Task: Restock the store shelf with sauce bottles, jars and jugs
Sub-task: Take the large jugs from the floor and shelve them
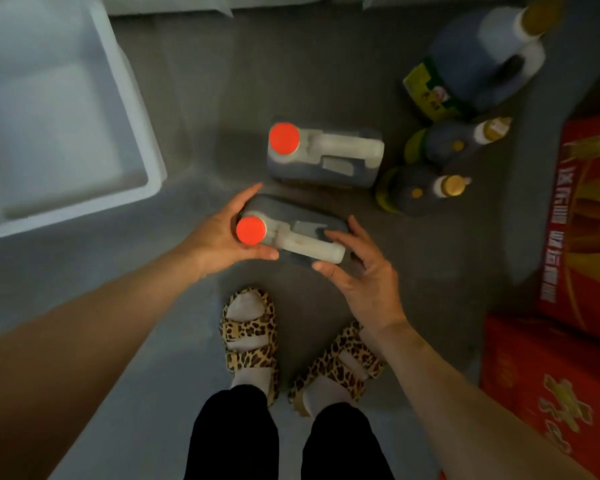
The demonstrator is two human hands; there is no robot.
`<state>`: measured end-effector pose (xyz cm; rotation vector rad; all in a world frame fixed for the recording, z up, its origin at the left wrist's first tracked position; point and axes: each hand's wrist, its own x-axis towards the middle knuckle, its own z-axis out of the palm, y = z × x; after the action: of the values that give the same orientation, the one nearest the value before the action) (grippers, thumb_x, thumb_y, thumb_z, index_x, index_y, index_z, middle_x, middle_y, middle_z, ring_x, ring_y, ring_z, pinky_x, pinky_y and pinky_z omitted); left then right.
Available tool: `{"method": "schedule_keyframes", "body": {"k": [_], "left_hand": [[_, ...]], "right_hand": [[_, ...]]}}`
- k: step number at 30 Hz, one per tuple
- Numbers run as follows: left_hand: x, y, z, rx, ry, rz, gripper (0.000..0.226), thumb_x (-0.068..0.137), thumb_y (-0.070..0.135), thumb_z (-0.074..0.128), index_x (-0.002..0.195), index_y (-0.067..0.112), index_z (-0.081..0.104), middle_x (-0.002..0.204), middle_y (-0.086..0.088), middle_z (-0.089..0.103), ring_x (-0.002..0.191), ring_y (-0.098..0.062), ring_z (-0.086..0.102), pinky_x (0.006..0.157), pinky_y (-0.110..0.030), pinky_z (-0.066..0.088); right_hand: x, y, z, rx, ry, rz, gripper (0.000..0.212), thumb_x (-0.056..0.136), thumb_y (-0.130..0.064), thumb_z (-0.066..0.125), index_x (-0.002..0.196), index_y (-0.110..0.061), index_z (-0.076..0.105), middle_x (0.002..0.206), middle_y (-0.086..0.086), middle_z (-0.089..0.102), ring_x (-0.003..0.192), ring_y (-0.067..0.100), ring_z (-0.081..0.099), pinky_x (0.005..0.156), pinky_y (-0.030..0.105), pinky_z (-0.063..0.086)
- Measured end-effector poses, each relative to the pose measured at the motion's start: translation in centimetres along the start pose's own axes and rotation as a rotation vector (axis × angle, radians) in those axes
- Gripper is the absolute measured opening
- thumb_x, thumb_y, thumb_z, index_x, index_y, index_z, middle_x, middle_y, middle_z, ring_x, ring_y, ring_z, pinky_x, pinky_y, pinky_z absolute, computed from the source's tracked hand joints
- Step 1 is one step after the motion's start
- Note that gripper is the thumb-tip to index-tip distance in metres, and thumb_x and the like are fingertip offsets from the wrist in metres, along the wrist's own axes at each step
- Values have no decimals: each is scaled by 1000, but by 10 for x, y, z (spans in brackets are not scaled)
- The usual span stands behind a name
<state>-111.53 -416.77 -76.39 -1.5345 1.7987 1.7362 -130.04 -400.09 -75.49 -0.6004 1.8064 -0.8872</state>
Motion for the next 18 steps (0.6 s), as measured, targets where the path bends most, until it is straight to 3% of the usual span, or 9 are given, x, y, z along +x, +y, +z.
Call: {"method": "schedule_keyframes", "body": {"k": [3, 5, 7, 10, 15, 18], "left_hand": [[6, 1, -3, 4, -52, 29, 107, 55, 22, 93, 144, 31, 35, 135, 12, 47, 112, 5, 48, 94, -6, 41], [9, 2, -5, 36, -62, 58, 102, 56, 17, 94, 140, 24, 37, 138, 9, 44, 111, 3, 48, 85, 1, 38], [14, 5, -7, 71, -53, 66, 100, 53, 23, 95, 136, 25, 40, 127, 11, 52, 102, -2, 55, 78, 1, 39], [17, 14, -11, 43, -32, 23, 95, 49, 32, 95, 130, 28, 46, 110, 17, 57, 95, 7, 54, 73, -3, 40], [-3, 32, -13, 50, -34, -83, 102, 30, 59, 91, 120, 27, 56, 106, 11, 64, 102, -11, 61, 85, -23, 46], [-33, 51, -17, 82, -66, -141, 98, 26, 68, 89, 110, 28, 60, 103, 11, 65, 101, -12, 60, 88, -29, 46]], "right_hand": [[4, 4, 3, -16, 8, -37, 43, 72, -46, 79, 113, -38, 70, 157, -5, 39, 141, -7, 34, 111, 44, 45], [5, 4, 4, -40, 10, -57, 43, 74, -46, 78, 113, -30, 70, 156, -6, 40, 143, -3, 34, 109, 43, 47], [6, -1, 3, -85, 4, -67, 43, 78, -44, 76, 116, -27, 68, 153, -8, 41, 144, 5, 37, 107, 37, 49], [14, -20, -3, -118, -1, -49, 47, 83, -41, 70, 125, -22, 66, 150, -5, 48, 136, 8, 48, 108, 33, 49], [10, -51, -24, -282, -63, 3, 49, 89, -43, 68, 133, -20, 62, 138, -3, 61, 124, 15, 58, 102, 41, 51], [-12, -75, -35, -338, -94, 23, 50, 91, -47, 64, 132, -20, 60, 127, 1, 65, 115, 17, 62, 94, 40, 54]]}}
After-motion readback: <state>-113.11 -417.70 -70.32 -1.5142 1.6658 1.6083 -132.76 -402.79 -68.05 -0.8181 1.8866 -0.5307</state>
